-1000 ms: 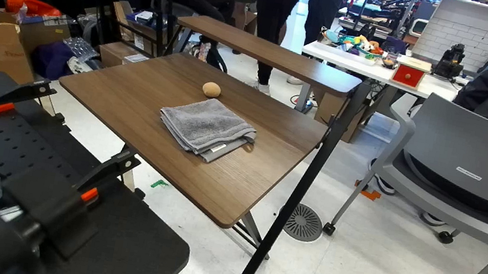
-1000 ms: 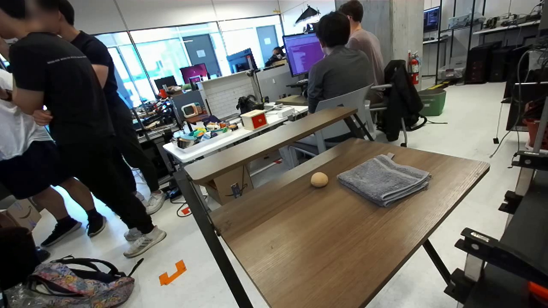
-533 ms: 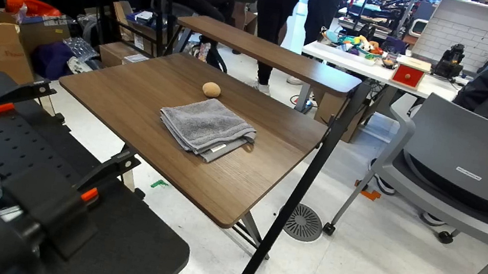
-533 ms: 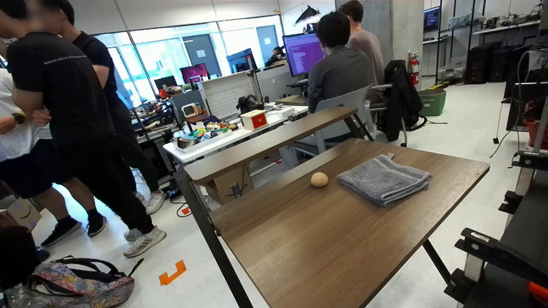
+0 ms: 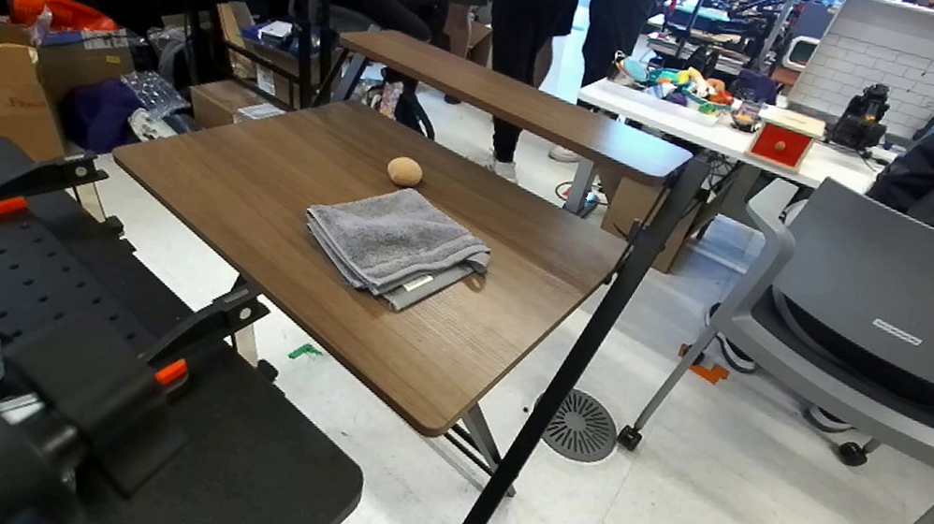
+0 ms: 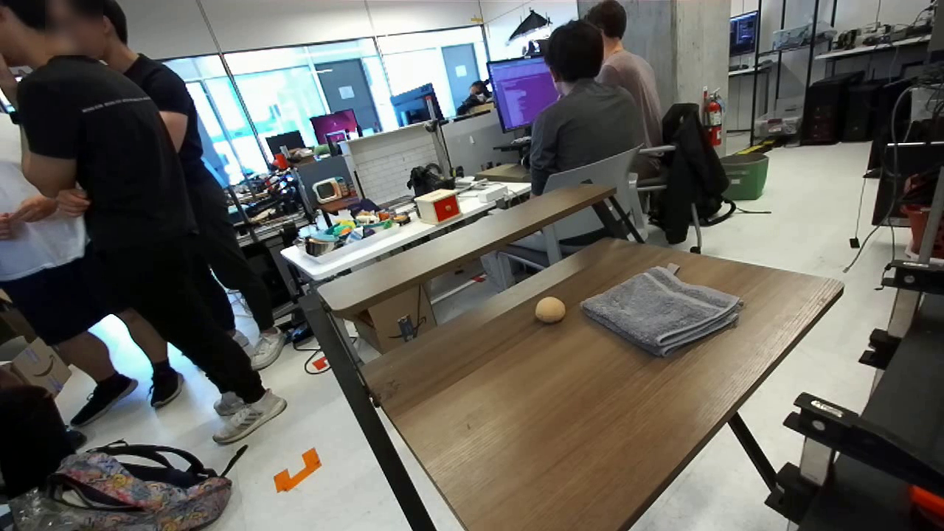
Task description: Move the ball to the right and use the cloth to wipe the table
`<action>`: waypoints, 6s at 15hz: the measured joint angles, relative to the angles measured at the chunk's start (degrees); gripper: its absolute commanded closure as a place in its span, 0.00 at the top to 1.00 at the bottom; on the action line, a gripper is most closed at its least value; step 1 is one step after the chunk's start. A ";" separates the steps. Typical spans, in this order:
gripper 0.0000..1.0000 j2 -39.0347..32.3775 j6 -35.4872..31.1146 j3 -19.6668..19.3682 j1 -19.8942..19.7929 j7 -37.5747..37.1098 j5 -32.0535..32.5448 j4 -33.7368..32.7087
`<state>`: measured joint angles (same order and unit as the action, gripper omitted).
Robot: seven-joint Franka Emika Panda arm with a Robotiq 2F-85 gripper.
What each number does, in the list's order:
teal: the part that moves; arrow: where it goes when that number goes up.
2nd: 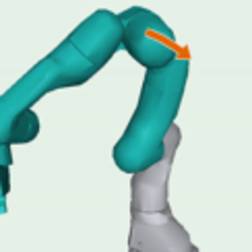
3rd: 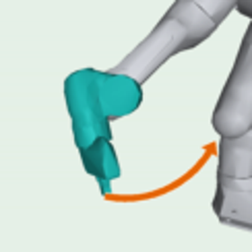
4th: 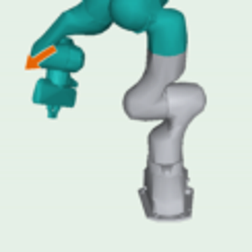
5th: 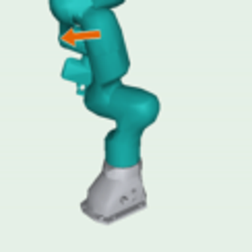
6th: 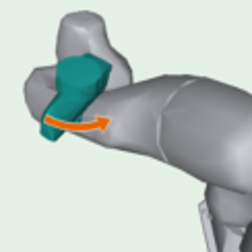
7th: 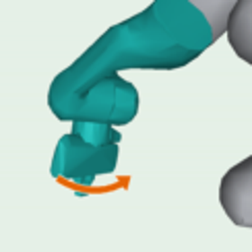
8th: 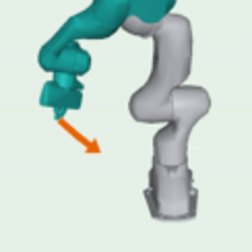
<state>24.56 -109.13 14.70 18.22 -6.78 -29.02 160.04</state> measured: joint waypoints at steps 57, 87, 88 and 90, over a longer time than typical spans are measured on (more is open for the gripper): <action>1.00 -50.11 -58.07 -17.88 -10.73 -22.66 24.76 -40.54; 0.12 -87.58 -47.80 -24.71 -3.57 -30.84 24.48 -78.80; 0.04 -87.48 -47.94 -24.72 -3.72 -30.85 24.48 -79.31; 0.00 -86.49 -48.14 -24.74 -4.18 -30.85 24.42 -79.69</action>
<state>-61.93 -157.27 -10.05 14.03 -37.63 -4.60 80.35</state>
